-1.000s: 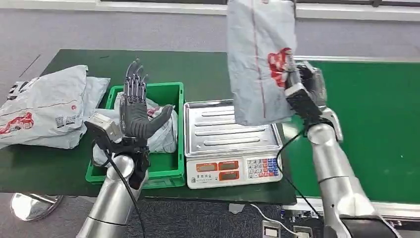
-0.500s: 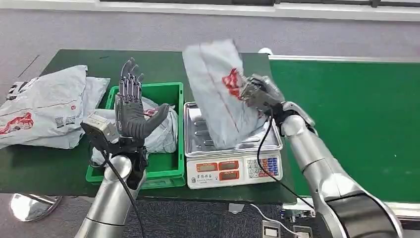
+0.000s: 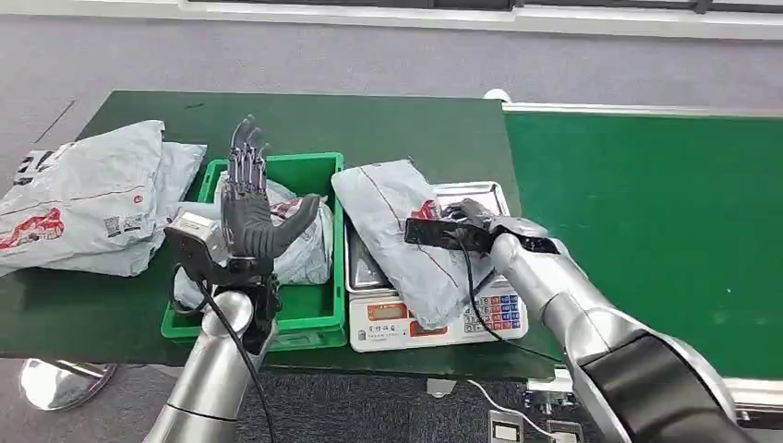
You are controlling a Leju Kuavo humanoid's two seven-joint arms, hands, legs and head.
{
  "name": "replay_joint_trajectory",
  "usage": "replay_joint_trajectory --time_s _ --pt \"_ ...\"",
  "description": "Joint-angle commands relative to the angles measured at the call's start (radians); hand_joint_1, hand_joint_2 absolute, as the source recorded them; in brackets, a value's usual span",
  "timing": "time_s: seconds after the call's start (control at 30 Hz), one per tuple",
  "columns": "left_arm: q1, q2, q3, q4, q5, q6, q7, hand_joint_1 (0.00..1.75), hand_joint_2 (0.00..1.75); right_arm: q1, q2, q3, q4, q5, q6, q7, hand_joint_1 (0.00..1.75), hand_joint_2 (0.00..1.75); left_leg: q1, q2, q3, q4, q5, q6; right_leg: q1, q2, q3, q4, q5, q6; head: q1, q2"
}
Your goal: Moved the parcel from conveyor to table for the left to box.
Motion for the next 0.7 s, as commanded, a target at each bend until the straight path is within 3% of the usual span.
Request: replay_joint_trajectory --time_s 0.03,0.13,0.17,0.2,0.7 --pt "-0.035 0.006 0.002 0.082 -0.001 0.003 0.002 0.0 1.75 -0.035 0.001 0.135 0.135 0.004 0.007 0.006 1.75 1.75 0.001 -0.001 0.002 -0.001 0.0 0.0 0.001 -0.001 0.002 -0.001 0.0 -0.001 0.0 0.0" --pt "-0.046 -0.001 0.007 0.094 -0.002 0.022 0.002 0.0 1.75 -0.031 0.003 0.144 0.141 0.008 0.022 0.004 1.75 1.75 0.001 -0.001 0.003 -0.001 0.0 0.0 0.001 -0.001 0.004 -0.002 0.0 -0.001 0.0 0.0" --pt "-0.05 -0.002 0.007 0.097 0.0 0.026 0.002 0.0 1.75 -0.027 0.003 0.137 0.138 -0.003 0.024 -0.014 0.75 1.75 0.002 -0.002 0.005 -0.005 0.002 -0.001 0.002 -0.002 0.007 -0.006 0.002 -0.002 0.0 0.0" --pt "-0.048 0.001 0.008 0.094 0.006 0.025 0.002 0.0 1.75 -0.013 0.0 0.104 0.111 -0.036 -0.051 -0.058 0.0 1.75 0.001 -0.002 0.004 -0.001 0.0 0.0 0.001 -0.002 0.005 -0.002 0.0 -0.001 0.0 0.0" --pt "-0.046 0.001 0.008 0.091 0.007 0.026 0.002 0.0 1.75 -0.013 -0.001 0.101 0.109 -0.039 -0.062 -0.066 0.0 1.75 0.001 0.0 0.005 -0.002 0.0 -0.001 0.002 0.0 0.005 -0.003 0.001 -0.001 0.0 0.0"
